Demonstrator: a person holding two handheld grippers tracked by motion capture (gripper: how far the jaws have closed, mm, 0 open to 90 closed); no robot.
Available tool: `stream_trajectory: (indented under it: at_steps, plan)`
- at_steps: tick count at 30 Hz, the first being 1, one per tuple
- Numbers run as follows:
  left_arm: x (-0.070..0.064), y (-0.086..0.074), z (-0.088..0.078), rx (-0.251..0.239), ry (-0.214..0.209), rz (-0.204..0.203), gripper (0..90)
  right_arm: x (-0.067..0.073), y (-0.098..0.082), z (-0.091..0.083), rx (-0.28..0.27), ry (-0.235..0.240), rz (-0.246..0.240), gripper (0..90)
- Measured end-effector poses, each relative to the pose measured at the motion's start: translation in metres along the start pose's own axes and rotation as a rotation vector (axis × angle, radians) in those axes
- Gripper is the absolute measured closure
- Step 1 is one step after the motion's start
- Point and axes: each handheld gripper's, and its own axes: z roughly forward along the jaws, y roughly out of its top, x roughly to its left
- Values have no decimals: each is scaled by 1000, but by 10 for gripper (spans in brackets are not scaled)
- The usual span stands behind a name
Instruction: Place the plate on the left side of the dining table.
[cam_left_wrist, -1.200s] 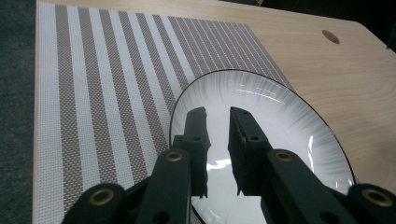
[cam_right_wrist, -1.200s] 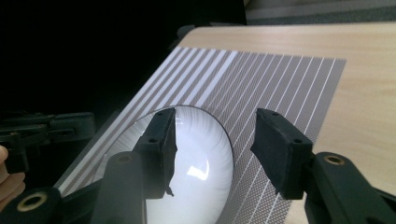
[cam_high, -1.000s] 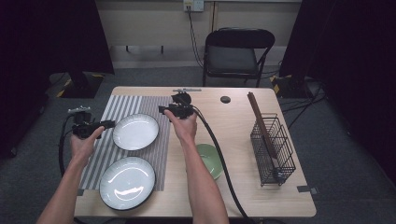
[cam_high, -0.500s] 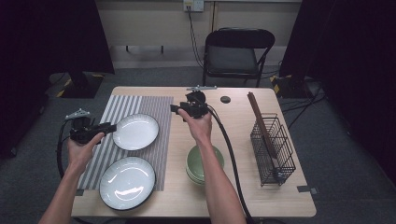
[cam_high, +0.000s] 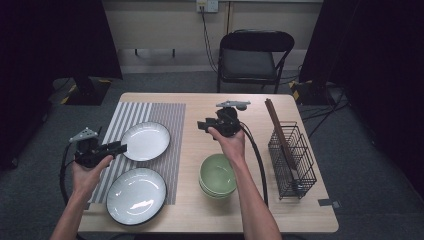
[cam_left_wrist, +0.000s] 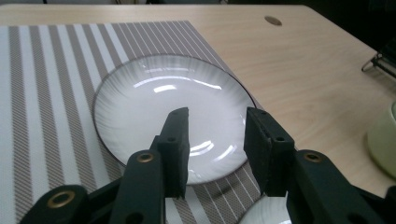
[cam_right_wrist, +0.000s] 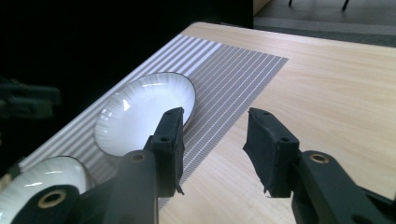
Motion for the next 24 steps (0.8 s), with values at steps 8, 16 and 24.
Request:
stream_trajectory:
  at_steps: [8, 16, 24]
  plan:
    - [-17, -9, -7, 13, -15, 34, 668, 0, -19, -20, 12, -6, -28, 570]
    - [-39, -19, -14, 8, -23, 53, 636, -4, -45, -31, 12, 1, -21, 561]
    - [-66, -20, 4, 18, -86, 91, 614, -1, -60, -45, 4, 8, -26, 551]
